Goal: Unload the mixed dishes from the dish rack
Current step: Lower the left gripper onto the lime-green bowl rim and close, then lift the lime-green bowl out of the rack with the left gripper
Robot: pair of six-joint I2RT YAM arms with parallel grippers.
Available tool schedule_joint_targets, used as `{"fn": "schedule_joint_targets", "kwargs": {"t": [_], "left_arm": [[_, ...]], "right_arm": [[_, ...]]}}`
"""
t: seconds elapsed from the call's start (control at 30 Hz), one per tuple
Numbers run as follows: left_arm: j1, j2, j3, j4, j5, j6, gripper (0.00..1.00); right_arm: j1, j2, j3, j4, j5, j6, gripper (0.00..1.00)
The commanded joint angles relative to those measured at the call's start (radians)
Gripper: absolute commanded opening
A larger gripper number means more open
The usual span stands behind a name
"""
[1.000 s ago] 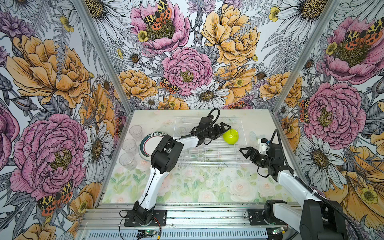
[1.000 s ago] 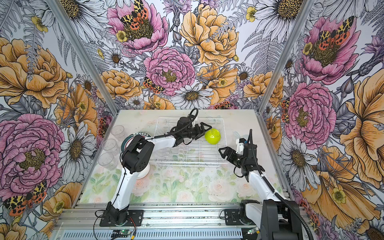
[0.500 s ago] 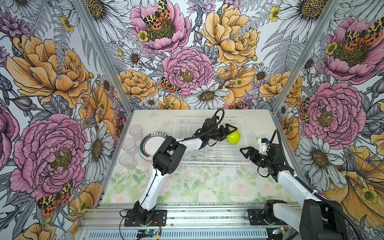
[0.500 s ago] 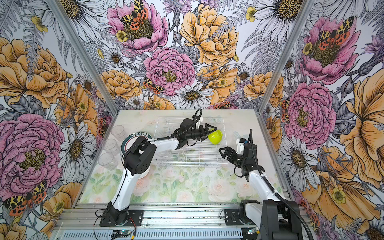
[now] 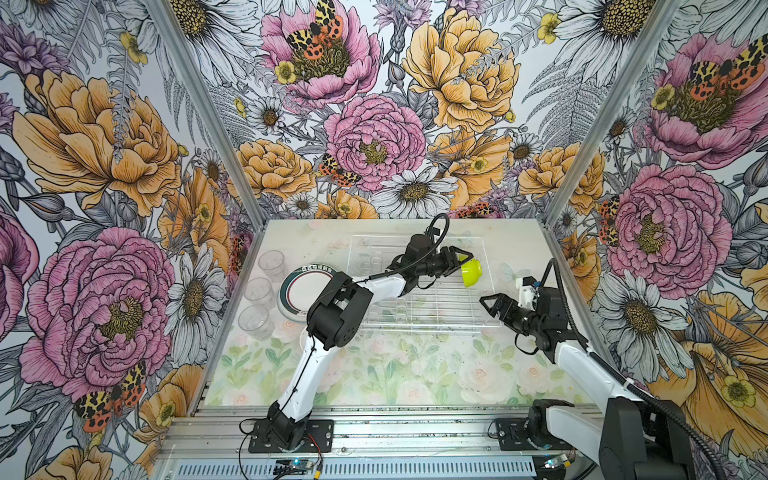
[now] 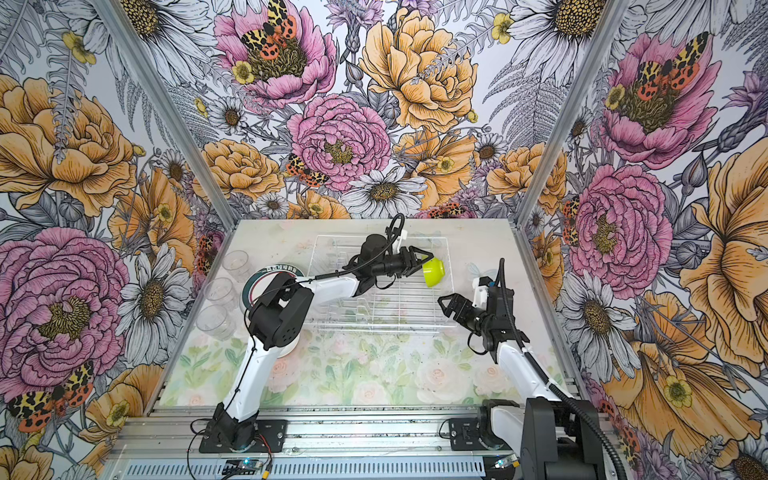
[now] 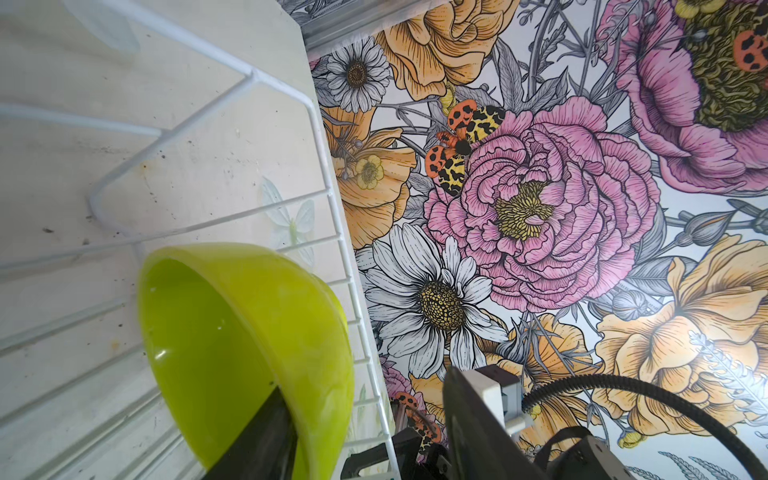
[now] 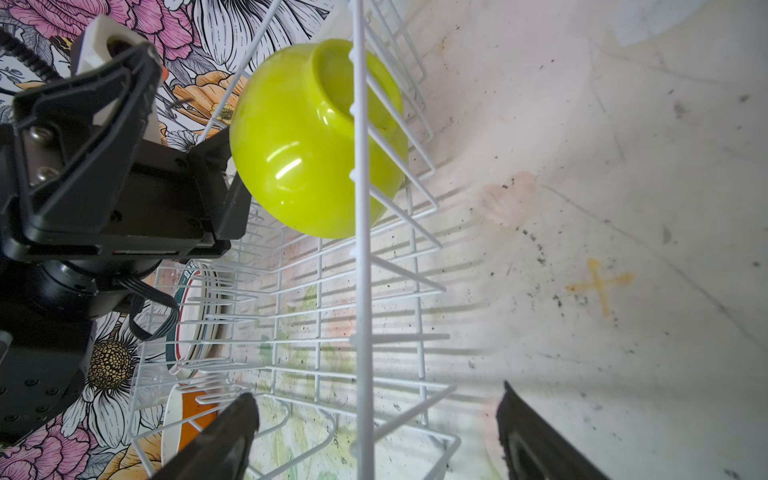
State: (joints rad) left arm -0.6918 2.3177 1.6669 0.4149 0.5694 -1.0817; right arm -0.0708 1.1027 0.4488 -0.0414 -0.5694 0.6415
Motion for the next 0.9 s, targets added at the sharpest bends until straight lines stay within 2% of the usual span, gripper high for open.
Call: {"fn": "schedule_joint_targets", "kwargs": {"t": [0.0,0.13,0.3,0.87], "left_arm": [[-0.009,0.037,0.052,-0.078,-0.007,0.074,0.53],[-0.013,0.064,0.075,-0.113,-0.008,0.082,0.50],[-0.015,0.080,0.091,-0.139,-0.013,0.102,0.50],[-0.028,-0.088,0.108,-0.413,-0.112,0.380,0.60]], "right_arm": [[-0.005,0.003,0.022,0.012,0.016,-0.017,0.91],[-0.005,0.007,0.022,0.012,0.019,-0.019,0.91],[-0.007,0.011,0.022,0.012,0.020,-0.022,0.91],[-0.007,0.036,0.022,0.014,0.025,-0.028,0.91]]}}
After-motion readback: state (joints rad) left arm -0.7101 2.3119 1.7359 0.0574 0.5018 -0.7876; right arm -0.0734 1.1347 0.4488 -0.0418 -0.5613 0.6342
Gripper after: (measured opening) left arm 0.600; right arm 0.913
